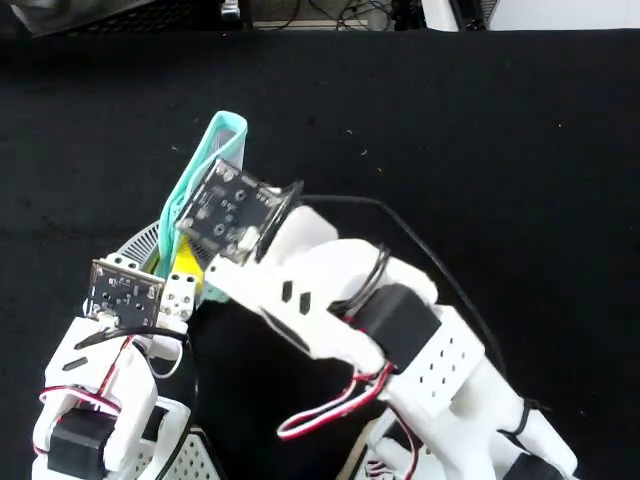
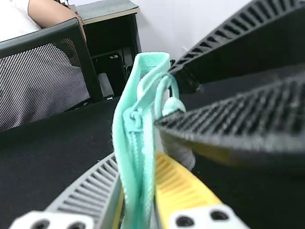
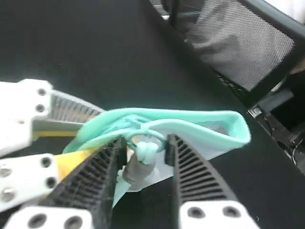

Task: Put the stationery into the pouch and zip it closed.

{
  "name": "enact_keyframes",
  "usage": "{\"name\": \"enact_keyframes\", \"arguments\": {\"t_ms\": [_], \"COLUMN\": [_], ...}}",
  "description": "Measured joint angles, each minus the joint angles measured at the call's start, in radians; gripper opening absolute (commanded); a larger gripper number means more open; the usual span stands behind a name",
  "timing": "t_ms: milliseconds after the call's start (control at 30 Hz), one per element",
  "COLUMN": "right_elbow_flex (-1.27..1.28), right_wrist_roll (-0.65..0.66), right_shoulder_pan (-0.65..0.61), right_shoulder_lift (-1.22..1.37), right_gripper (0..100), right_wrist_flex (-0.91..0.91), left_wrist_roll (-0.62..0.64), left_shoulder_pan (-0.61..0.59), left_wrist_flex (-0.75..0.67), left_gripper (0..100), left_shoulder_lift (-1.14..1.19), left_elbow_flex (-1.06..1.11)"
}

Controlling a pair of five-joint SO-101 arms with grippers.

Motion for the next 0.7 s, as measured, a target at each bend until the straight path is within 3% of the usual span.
{"name": "enact_keyframes", "arguments": {"t_ms": [700], "right_elbow_flex": [0.008], "right_wrist_roll": [0.000], "right_shoulder_pan": [0.068], "right_shoulder_lift": [0.000], "right_gripper": [1.2], "right_wrist_flex": [-0.072], "left_wrist_roll": [-0.003], "left_shoulder_pan": [0.002], "left_wrist_flex": [-0.017], "left_gripper": [3], "left_shoulder_lift": [-0.002], "left_elbow_flex": [0.018]}}
